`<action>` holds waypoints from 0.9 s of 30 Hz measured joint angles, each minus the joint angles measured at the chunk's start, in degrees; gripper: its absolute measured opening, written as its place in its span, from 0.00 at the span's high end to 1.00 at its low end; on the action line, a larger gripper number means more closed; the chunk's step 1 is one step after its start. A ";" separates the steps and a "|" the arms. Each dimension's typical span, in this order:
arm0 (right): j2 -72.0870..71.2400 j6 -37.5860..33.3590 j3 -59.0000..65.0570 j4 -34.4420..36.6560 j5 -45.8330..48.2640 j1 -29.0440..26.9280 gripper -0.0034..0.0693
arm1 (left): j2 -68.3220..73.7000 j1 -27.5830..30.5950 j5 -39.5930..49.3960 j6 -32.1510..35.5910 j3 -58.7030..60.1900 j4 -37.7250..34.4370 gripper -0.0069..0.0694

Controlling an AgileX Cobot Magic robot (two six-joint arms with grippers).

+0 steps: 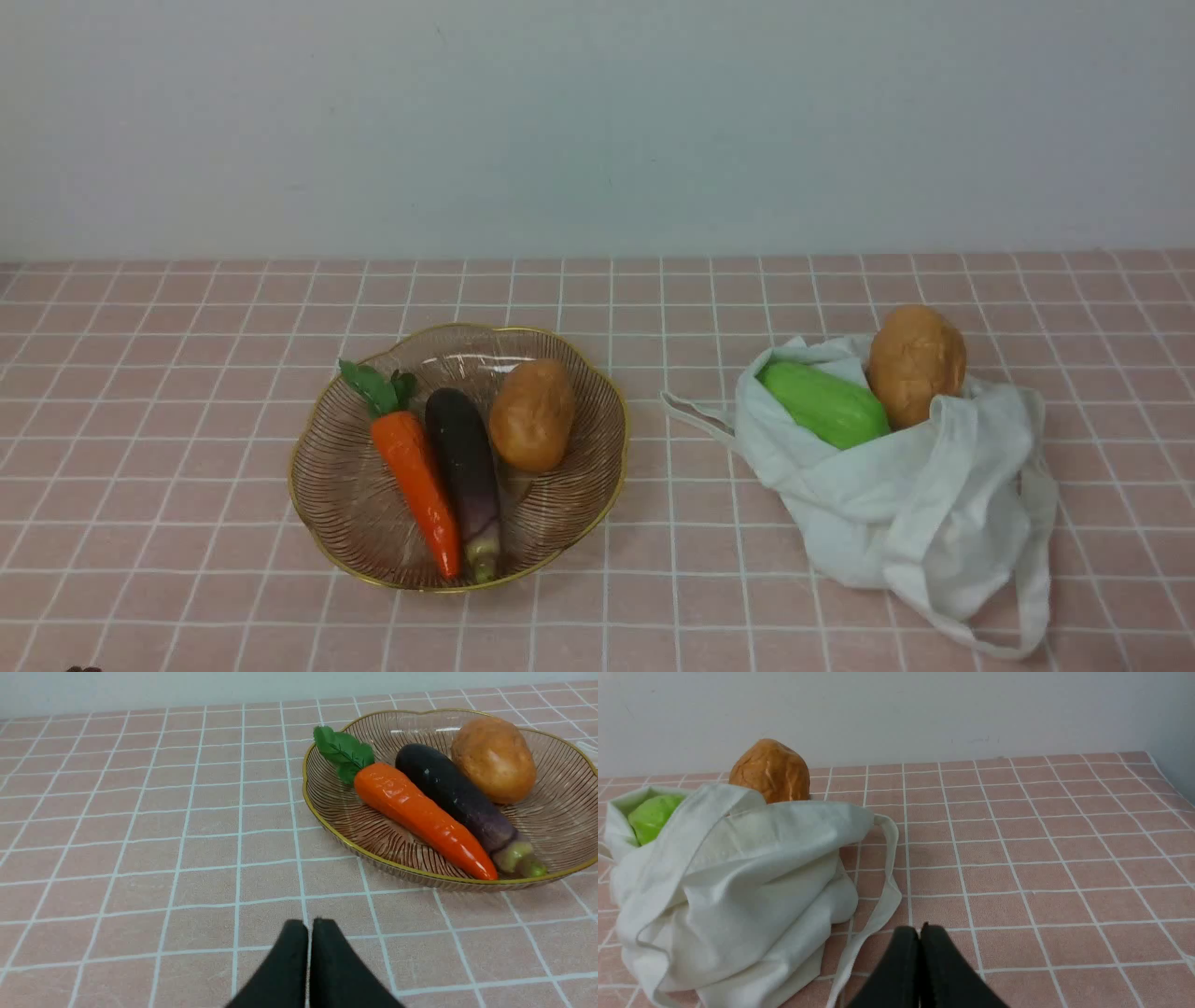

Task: Take vegetables from bag on pink coffee tablecloth place on plate.
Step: 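Reach into the bag and grasp the item inside with the right gripper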

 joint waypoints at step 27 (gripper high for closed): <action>0.00 5.18 0.52 -2.07 -8.33 -0.06 0.97 | 0.00 0.00 0.00 0.00 0.00 0.05 0.92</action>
